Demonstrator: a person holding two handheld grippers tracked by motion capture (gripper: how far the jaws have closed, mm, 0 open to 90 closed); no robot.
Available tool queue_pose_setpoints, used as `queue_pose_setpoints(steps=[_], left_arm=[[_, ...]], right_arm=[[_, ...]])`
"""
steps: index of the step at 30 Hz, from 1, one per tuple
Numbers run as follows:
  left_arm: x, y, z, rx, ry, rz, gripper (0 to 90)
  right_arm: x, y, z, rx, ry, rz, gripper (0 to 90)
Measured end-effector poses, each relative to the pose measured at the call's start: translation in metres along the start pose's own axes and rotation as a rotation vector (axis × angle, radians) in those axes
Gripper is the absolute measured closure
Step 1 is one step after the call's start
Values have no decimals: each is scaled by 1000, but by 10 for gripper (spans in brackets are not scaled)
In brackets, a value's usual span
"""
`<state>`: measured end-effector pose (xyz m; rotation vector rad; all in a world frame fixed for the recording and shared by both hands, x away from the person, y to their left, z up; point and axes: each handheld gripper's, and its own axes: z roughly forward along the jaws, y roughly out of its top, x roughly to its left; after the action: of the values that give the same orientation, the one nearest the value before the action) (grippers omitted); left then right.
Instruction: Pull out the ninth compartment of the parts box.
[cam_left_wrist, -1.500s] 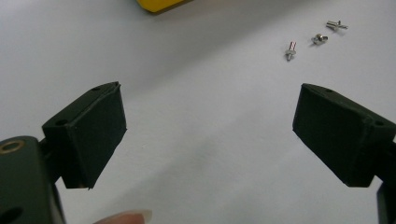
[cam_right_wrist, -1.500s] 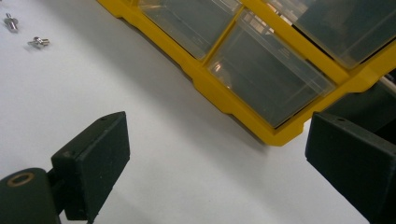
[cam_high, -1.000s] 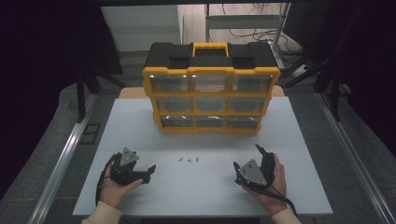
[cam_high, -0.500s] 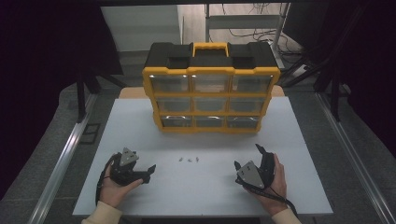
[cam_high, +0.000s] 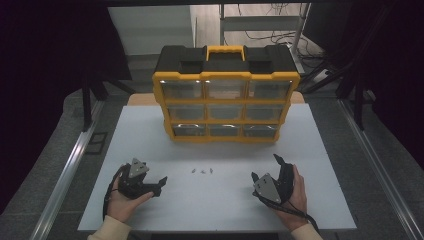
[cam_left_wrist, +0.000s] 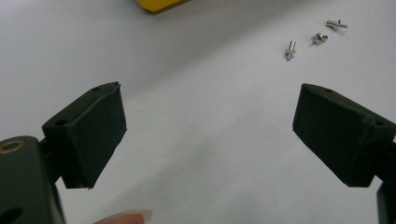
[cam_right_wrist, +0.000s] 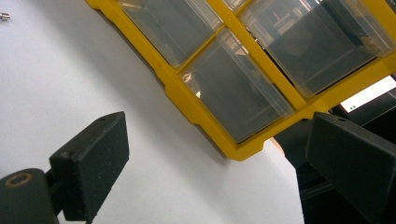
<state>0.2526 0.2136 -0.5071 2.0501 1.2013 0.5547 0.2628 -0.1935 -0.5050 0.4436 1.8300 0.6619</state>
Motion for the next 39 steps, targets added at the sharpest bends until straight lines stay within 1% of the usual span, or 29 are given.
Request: queue_pose_setpoints(steps=[8, 12, 17, 21, 34, 39], left_arm=[[0, 0, 0, -1, 0, 0, 99], [0, 0, 0, -1, 0, 1, 99], [0, 0, 0, 0, 0, 1, 99], [0, 0, 0, -1, 0, 0, 99], [0, 0, 0, 0, -1, 1, 99], [0, 0, 0, 0, -1, 1, 99]], right_arm=[[0, 0, 0, -1, -9, -14, 63], [0, 0, 0, 2, -14, -33, 64], [1, 0, 0, 4, -15, -44, 66], [1, 0, 0, 6, -17, -64, 69], [2, 0, 1, 3, -38, -104, 80], [2, -1, 1, 9, -44, -123, 83]])
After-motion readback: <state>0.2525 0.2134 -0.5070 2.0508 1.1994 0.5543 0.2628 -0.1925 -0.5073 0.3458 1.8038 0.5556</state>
